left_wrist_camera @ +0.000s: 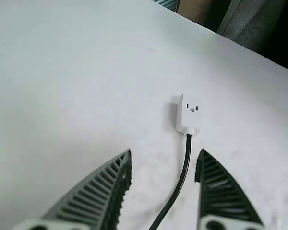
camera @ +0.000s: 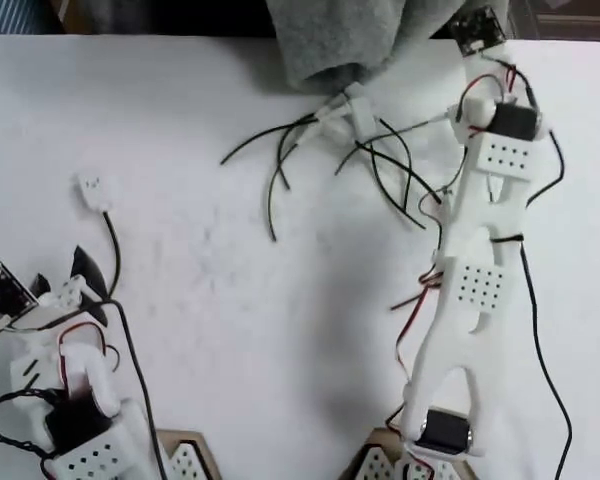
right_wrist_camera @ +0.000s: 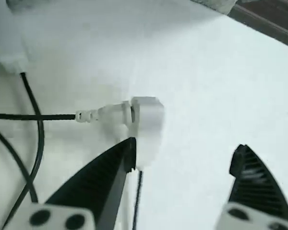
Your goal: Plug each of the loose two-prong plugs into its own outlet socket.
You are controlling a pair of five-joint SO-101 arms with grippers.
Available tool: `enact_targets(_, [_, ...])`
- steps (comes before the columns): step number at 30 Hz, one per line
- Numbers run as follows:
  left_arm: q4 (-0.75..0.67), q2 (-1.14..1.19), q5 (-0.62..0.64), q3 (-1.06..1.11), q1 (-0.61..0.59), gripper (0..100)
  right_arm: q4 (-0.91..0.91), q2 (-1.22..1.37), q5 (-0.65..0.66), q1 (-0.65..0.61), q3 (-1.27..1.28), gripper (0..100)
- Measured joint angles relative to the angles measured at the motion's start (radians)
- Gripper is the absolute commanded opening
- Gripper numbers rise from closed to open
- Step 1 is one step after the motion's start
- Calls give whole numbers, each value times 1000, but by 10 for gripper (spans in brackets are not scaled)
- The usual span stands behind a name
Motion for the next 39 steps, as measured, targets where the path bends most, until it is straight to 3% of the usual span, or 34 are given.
enact_targets(3, [0, 0, 0, 0, 0, 225, -157, 98, -29, 6, -3, 354])
enact_targets(8, [0, 0, 0, 0, 0, 225, -434, 184, -262, 51, -3, 415])
enact_targets(12, [0, 0, 0, 0, 0, 225, -477, 184, -373, 92, -3, 420])
enact_targets(18, [0, 0, 0, 0, 0, 225, -322, 60, -390, 158, -3, 419])
enact_targets(29, [0, 0, 0, 0, 0, 225, 285, -322, -350, 178, -5, 406])
enact_targets(36, [0, 0, -2, 0, 2, 225, 351, -512, -350, 147, -17, 296])
enact_targets(39, [0, 0, -75, 2, 81, 225, 351, -585, -350, 140, -18, 272])
